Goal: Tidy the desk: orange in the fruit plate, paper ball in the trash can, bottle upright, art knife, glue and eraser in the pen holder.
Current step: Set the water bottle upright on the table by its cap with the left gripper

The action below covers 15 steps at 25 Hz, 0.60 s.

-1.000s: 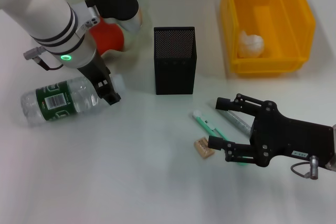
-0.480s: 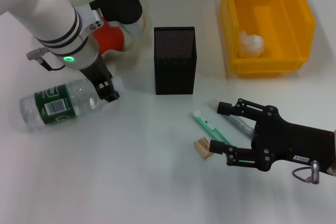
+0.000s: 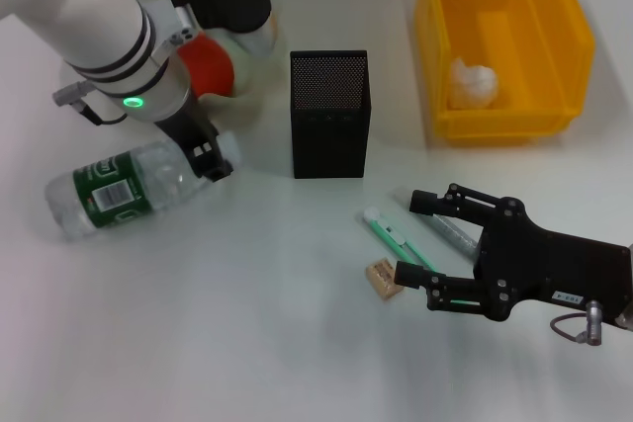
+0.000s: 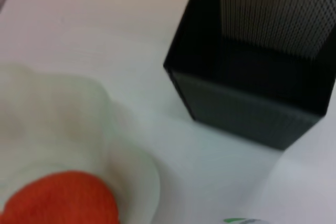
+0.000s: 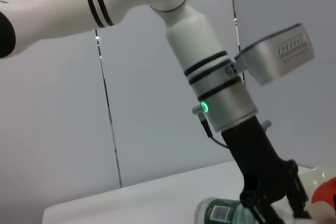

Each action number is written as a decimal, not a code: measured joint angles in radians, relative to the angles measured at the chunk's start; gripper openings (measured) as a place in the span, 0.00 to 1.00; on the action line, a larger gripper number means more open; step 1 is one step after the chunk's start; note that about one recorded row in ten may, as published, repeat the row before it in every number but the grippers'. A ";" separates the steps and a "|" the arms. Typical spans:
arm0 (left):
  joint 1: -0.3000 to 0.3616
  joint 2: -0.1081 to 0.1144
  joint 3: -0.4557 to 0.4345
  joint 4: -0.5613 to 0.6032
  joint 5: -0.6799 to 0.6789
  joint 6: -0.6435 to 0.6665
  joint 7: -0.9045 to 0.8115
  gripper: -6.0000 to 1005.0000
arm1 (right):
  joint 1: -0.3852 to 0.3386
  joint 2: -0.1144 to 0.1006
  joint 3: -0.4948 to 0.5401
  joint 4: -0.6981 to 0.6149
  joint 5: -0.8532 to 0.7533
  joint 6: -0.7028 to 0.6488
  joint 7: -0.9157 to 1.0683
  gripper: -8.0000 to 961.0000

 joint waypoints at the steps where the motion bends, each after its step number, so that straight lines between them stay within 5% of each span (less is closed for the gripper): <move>1: 0.000 0.000 0.000 0.000 0.000 0.000 0.000 0.45 | 0.000 0.000 0.000 0.000 0.000 0.000 0.000 0.84; 15: 0.205 0.009 -0.089 0.317 -0.203 0.031 0.032 0.44 | 0.002 0.002 0.009 0.000 0.002 -0.012 0.001 0.84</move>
